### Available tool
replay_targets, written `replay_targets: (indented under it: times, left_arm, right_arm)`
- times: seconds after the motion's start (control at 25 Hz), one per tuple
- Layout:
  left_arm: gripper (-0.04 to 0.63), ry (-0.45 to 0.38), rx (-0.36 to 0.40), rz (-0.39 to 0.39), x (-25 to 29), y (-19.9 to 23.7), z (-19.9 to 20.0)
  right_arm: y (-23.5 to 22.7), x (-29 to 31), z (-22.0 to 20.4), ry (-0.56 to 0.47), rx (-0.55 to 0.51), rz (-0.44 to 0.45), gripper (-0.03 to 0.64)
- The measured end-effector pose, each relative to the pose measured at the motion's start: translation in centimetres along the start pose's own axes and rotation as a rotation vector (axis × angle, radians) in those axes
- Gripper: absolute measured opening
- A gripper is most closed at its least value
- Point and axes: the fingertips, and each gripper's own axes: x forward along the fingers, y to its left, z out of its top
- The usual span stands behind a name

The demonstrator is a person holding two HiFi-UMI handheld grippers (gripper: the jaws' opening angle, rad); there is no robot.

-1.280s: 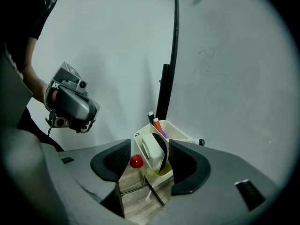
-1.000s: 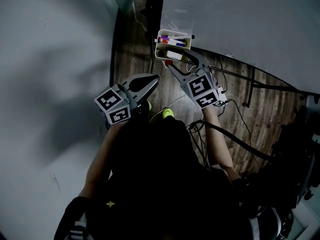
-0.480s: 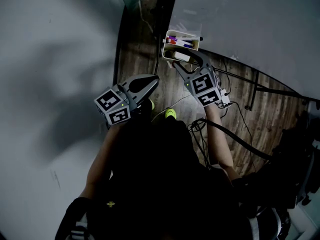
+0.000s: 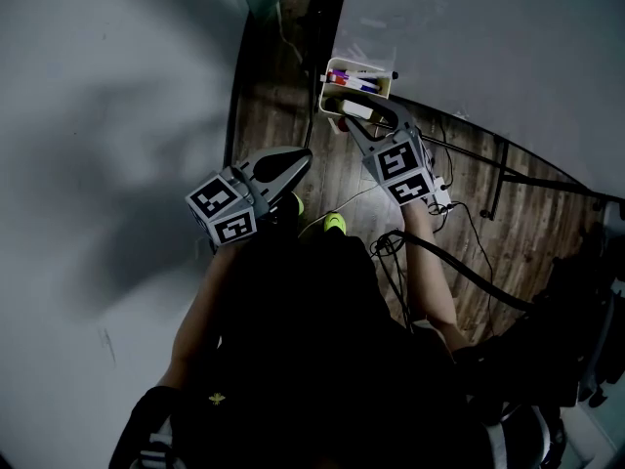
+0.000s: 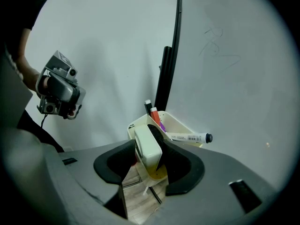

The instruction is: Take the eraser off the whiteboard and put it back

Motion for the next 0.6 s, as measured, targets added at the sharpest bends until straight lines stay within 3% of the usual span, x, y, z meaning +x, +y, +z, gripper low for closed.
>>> replay_targets:
  times: [0.6]
  left_arm:
    - [0.017, -0.027, 0.010, -0.002, 0.49, 0.42, -0.12]
  right_arm:
    - [-0.63, -0.41, 0.34, -0.029, -0.003, -0.002, 0.181]
